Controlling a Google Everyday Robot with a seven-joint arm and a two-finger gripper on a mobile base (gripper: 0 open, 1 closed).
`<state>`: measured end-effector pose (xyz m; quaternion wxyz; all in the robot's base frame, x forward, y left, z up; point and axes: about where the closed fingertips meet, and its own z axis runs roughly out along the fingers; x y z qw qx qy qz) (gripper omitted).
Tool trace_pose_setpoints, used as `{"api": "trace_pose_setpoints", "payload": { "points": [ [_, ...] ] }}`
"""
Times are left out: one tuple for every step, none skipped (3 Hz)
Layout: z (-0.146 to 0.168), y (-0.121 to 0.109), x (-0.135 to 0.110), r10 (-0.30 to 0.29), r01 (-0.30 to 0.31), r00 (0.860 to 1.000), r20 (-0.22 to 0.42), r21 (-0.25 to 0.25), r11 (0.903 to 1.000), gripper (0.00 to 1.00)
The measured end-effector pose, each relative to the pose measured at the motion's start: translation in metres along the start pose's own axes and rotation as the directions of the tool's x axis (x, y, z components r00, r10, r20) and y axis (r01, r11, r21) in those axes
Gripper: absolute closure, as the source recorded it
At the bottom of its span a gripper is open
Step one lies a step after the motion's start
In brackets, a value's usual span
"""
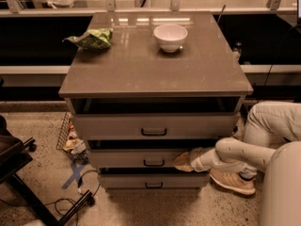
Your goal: Close middle drawer
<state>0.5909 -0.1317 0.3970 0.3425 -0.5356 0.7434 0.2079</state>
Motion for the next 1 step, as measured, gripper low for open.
{"api": "trace_pose_setpoints", "payload": {
  "points": [
    [-0.0014,0.0085,0.0007,0.000,0.000,1.000,0.000,0.000,1.0000,1.00]
  ]
}}
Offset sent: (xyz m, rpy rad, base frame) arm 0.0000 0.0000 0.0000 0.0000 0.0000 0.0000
